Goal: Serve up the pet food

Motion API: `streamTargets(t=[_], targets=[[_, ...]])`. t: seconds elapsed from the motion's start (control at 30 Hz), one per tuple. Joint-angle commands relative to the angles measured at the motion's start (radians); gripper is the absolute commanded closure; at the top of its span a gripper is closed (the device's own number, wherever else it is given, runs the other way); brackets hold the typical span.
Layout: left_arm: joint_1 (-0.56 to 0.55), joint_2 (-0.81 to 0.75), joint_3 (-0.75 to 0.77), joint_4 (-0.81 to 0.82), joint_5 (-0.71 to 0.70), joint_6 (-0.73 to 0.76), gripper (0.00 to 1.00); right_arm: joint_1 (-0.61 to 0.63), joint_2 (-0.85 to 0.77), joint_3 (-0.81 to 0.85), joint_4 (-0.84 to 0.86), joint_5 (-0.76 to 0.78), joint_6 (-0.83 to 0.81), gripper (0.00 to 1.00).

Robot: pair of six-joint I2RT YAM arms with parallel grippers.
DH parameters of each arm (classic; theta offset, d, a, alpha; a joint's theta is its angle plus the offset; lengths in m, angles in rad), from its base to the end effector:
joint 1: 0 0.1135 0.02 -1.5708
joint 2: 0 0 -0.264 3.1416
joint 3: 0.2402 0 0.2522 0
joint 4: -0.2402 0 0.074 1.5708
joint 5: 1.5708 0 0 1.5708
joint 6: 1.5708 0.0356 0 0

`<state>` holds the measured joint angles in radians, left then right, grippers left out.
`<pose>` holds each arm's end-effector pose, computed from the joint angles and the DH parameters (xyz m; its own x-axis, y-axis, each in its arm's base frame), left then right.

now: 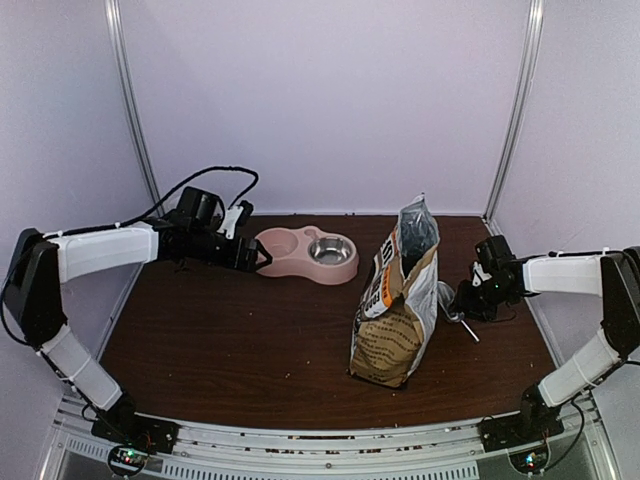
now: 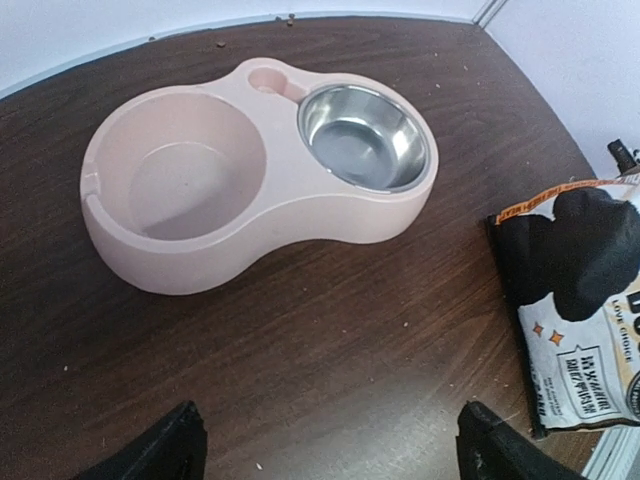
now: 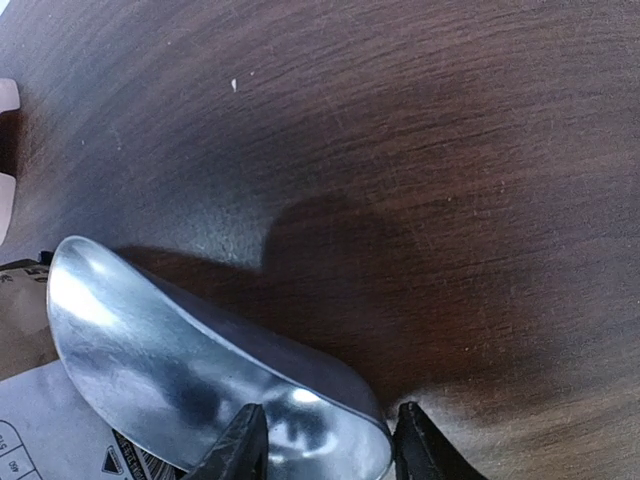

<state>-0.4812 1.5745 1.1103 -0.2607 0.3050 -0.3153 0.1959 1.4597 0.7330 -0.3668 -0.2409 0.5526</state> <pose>0.3033 -0.1704 0.2499 -0.7575 0.0618 -0.6499 0.4269 0.8001 -0.4214 0.2569 0.0596 0.1615 -0.8972 0.3416 -0.2798 0.2049 0.8834 0.4215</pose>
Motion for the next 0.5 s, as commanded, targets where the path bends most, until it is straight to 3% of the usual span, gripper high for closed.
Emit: streamTargets(t=[0.0,0.47], targets=[[0.01,0.086,0.051,0.176,0.077,0.136,0.11,-0.006,-0.001,-0.003,0.013,-0.005,0.006,0.57],[0.009,0.286,0.049,0.449,0.08,0.26,0.12,-0.005,0.022,0.027,0.008,-0.012,0.017,0.59]])
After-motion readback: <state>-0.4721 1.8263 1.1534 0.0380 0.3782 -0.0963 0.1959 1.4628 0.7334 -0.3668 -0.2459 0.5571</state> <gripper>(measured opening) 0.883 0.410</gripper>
